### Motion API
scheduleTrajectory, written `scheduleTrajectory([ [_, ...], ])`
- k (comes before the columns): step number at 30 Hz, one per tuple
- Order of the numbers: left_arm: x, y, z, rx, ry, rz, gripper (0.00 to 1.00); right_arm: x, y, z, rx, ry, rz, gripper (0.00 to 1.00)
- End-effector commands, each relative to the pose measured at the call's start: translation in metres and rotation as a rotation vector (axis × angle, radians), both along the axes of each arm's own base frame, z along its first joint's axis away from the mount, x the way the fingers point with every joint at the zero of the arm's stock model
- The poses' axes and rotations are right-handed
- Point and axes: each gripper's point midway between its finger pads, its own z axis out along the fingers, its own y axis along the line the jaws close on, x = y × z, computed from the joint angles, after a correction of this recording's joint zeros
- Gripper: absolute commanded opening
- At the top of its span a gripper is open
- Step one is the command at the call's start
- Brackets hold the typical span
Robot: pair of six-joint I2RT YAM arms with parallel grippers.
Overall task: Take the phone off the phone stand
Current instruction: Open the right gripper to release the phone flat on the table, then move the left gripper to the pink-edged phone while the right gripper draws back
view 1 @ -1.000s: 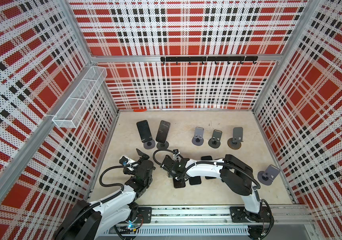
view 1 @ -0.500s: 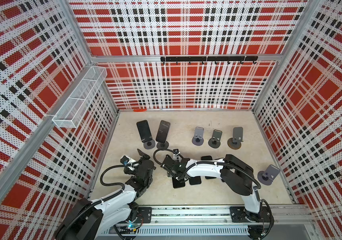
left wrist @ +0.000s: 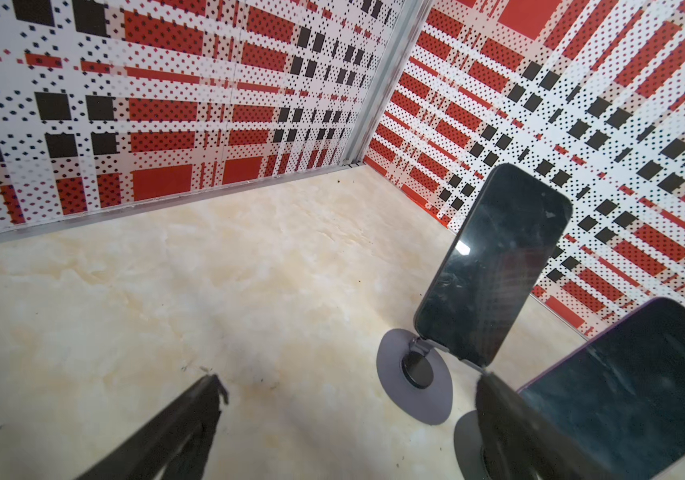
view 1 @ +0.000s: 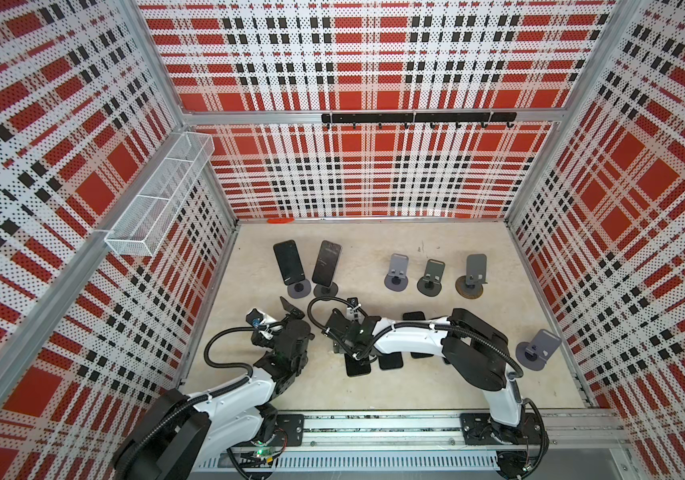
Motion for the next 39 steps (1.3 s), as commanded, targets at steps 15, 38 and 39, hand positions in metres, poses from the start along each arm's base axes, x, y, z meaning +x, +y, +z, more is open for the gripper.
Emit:
scheduleTrajectory([
  [15,0.032,-0.063,0.025,0.066,-0.046,-0.322,0.98,0.034,-0.022,0.105,0.214,-0.171,0.022,0.94],
  [38,0.104,-0.172,0.121,0.175,-0.100,-0.772,0.98,0.057,-0.184,0.220,0.183,-0.599,0.045,1.00],
  [39,0.112,-0.184,0.124,0.213,-0.085,-0.850,0.98,0.057,-0.191,0.218,0.178,-0.599,0.034,1.00],
])
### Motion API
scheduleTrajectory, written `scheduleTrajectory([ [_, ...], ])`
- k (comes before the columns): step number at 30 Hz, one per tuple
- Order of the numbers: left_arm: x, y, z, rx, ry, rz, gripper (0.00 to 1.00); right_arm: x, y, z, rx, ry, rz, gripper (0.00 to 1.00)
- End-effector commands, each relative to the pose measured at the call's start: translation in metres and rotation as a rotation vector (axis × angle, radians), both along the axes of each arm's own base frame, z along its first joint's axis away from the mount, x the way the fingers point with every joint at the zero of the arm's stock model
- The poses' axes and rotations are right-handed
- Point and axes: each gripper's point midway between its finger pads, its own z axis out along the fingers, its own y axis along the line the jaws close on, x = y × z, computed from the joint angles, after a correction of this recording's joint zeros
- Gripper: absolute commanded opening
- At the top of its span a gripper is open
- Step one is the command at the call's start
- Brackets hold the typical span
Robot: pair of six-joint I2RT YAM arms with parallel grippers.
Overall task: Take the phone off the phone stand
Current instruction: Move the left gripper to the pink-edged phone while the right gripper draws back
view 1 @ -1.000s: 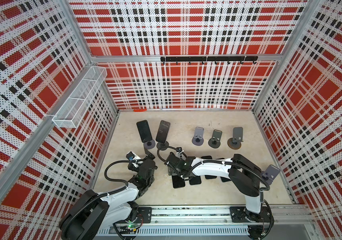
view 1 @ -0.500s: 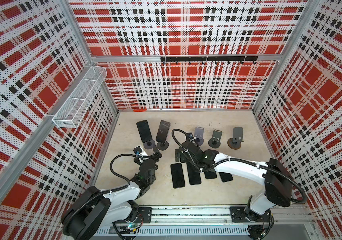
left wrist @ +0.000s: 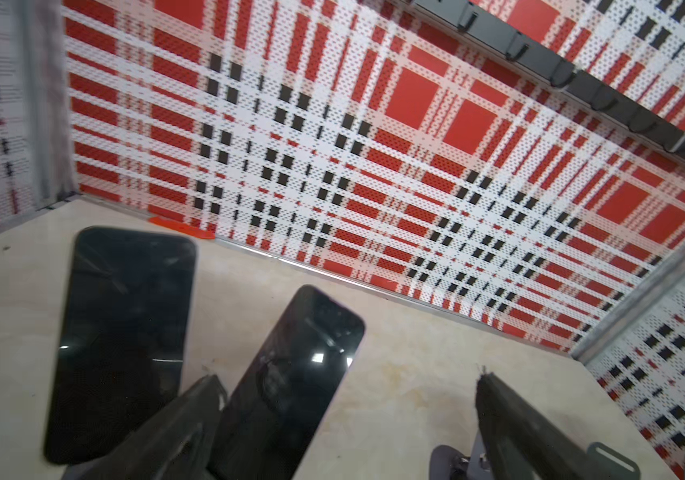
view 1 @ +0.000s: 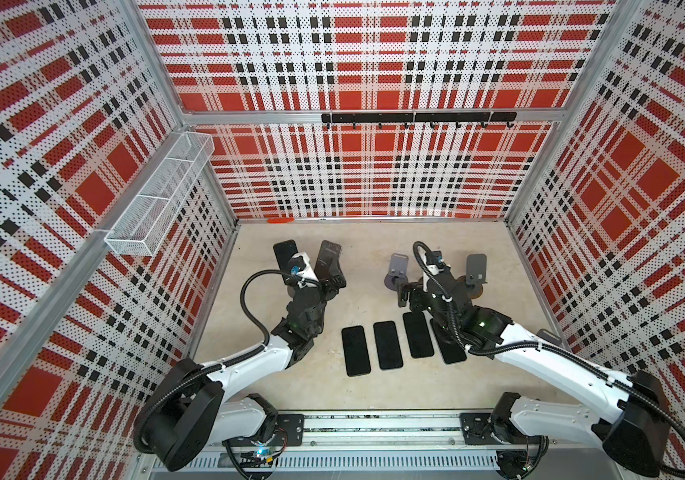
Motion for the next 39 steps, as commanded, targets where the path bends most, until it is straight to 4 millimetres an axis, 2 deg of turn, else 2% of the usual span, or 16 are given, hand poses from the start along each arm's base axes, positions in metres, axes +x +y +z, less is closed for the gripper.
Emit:
scheduleTrajectory([
  [1,0.020,-0.039,-0.001,0.202,0.073,-0.249,0.98,-0.004,-0.014,-0.002,-0.009,-0.005,0.015,1.00],
  [5,0.061,-0.047,0.002,0.418,0.247,-0.242,0.98,-0.004,-0.031,-0.013,-0.002,0.030,0.002,1.00],
  [8,0.079,-0.054,0.004,0.429,0.310,-0.279,0.98,-0.005,-0.040,-0.023,0.002,0.044,-0.007,1.00],
  [14,0.099,-0.056,-0.016,0.402,0.469,-0.357,0.98,-0.002,-0.059,-0.031,0.030,0.050,-0.028,1.00],
  [18,0.104,-0.051,-0.023,0.387,0.523,-0.392,0.98,0.001,-0.071,-0.031,0.052,-0.003,-0.043,1.00],
  [23,0.113,-0.031,-0.033,0.398,0.582,-0.345,0.98,0.008,-0.059,-0.038,0.049,-0.005,0.032,1.00],
  [26,0.114,-0.029,-0.044,0.427,0.626,-0.347,0.98,0.012,-0.054,-0.045,0.044,-0.008,0.054,1.00],
  [29,0.113,-0.028,-0.042,0.438,0.632,-0.351,0.98,0.014,-0.051,-0.053,0.017,-0.004,0.076,1.00],
  [33,0.113,-0.017,-0.035,0.479,0.630,-0.326,0.98,0.009,-0.049,-0.068,-0.012,-0.017,0.112,1.00],
  [36,0.116,-0.013,-0.037,0.476,0.648,-0.334,0.98,0.008,-0.060,-0.078,-0.030,-0.026,0.067,1.00],
  [39,0.120,-0.016,-0.042,0.492,0.651,-0.361,0.98,0.004,-0.058,-0.080,0.004,-0.068,0.084,1.00],
])
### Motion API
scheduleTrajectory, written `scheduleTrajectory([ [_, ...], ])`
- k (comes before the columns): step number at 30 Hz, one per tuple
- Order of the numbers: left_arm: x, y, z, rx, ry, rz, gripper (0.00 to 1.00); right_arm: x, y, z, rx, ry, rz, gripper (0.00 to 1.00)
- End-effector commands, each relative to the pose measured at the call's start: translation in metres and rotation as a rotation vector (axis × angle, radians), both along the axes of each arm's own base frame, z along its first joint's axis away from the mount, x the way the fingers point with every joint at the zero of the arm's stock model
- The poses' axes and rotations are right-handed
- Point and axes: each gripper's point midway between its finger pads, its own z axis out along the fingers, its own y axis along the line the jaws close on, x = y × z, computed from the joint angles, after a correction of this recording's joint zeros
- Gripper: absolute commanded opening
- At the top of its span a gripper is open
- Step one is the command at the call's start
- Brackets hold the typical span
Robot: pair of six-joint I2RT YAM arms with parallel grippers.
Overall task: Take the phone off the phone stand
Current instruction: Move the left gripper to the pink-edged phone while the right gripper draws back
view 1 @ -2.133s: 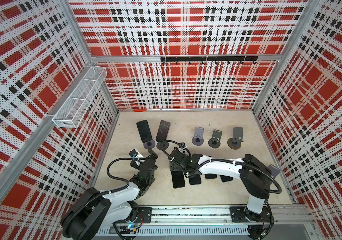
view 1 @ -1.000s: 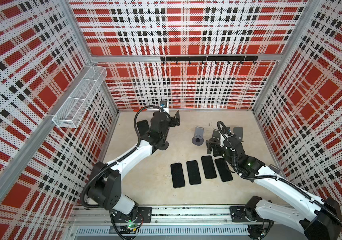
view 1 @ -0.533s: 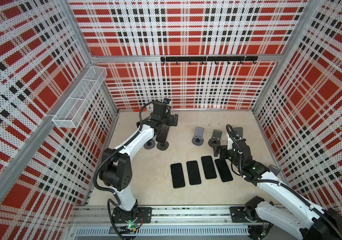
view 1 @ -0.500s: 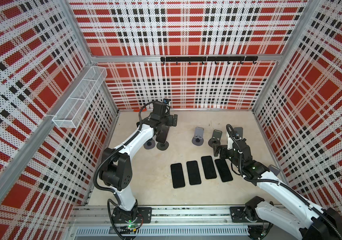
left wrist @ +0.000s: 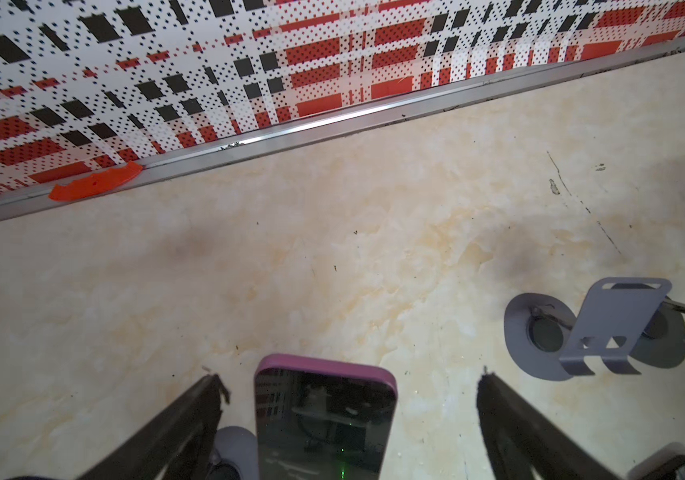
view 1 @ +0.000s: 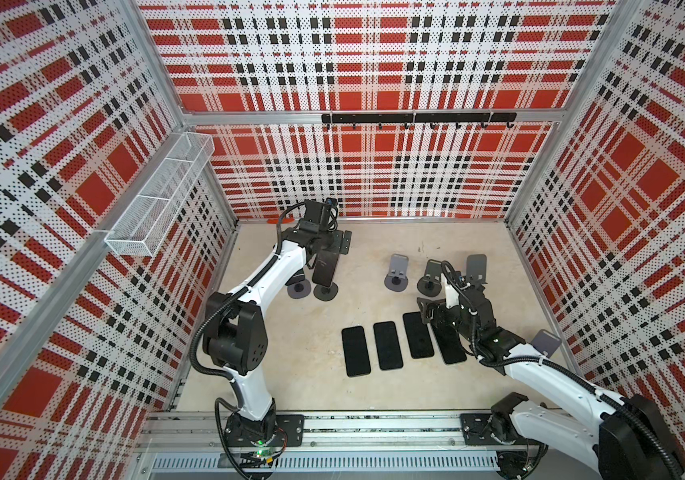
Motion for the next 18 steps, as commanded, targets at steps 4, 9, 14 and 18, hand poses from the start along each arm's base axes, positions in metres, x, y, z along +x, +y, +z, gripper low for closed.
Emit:
scheduleTrajectory([
  [4,0.009,-0.006,-0.012,0.018,0.037,-0.083,0.98,-0.002,0.005,0.019,0.057,-0.129,0.047,1.00],
  [9,0.019,0.004,-0.019,-0.002,0.053,-0.078,0.98,-0.006,0.004,0.023,0.076,-0.155,0.050,1.00],
  [14,0.018,0.005,-0.022,-0.054,0.075,-0.106,0.98,-0.005,0.003,0.021,0.070,-0.147,0.037,1.00],
  [18,0.014,0.003,-0.035,-0.055,0.103,-0.122,0.98,-0.004,0.003,0.019,0.064,-0.134,0.038,1.00],
])
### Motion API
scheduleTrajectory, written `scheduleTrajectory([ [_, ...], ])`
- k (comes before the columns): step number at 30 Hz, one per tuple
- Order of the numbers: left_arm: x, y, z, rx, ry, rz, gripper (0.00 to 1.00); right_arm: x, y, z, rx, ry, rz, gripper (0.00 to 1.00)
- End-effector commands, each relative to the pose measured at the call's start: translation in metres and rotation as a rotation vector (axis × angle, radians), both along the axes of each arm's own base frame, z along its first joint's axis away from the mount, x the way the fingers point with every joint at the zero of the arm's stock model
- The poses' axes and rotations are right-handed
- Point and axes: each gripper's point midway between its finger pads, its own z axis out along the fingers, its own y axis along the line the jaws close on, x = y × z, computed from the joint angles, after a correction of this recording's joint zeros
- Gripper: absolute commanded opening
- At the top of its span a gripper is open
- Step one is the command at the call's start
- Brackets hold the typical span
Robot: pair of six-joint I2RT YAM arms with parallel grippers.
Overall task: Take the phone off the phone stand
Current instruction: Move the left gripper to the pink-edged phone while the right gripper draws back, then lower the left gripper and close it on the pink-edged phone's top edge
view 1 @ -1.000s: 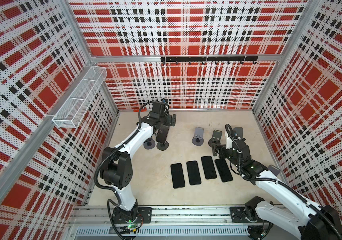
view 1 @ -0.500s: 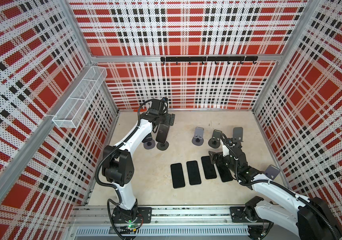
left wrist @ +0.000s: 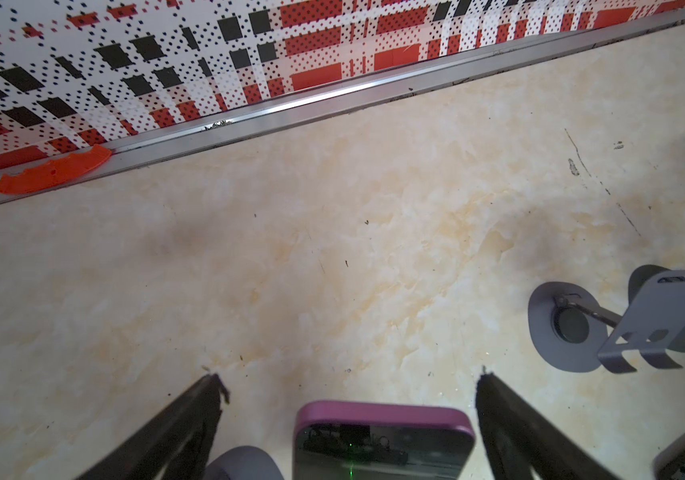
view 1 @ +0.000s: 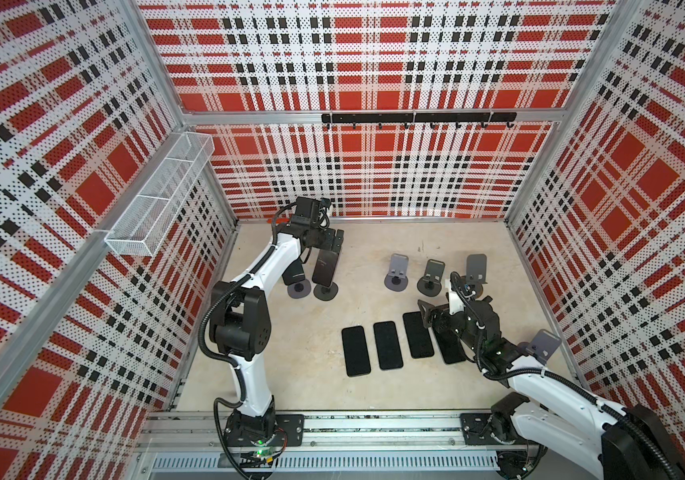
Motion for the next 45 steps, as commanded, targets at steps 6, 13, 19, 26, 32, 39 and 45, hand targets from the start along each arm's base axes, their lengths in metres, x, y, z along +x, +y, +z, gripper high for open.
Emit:
scheduleTrajectory([
  [6,-0.002,-0.013,-0.011,-0.032,0.027,-0.064,0.98,0.003,0.002,0.007,0.007,-0.022,0.008,1.00],
  [13,-0.003,-0.002,-0.024,0.024,0.045,-0.027,0.98,0.004,0.002,0.005,0.004,-0.020,0.005,1.00],
  [19,-0.009,-0.001,-0.038,0.092,0.066,-0.006,0.98,0.006,0.004,0.003,0.003,-0.010,0.010,1.00],
  [26,-0.015,-0.011,-0.052,0.086,0.109,-0.037,0.98,0.006,0.005,0.001,0.002,-0.003,0.014,1.00],
  [32,-0.019,-0.008,-0.055,0.089,0.131,-0.043,0.99,0.006,0.004,0.003,0.004,-0.007,0.012,1.00],
  [39,-0.034,0.003,-0.066,0.127,0.174,-0.028,0.96,0.006,0.004,0.002,0.004,-0.005,0.012,1.00],
  [45,-0.041,0.010,-0.065,0.153,0.180,-0.014,0.92,0.007,0.003,0.001,0.004,-0.006,0.004,1.00],
])
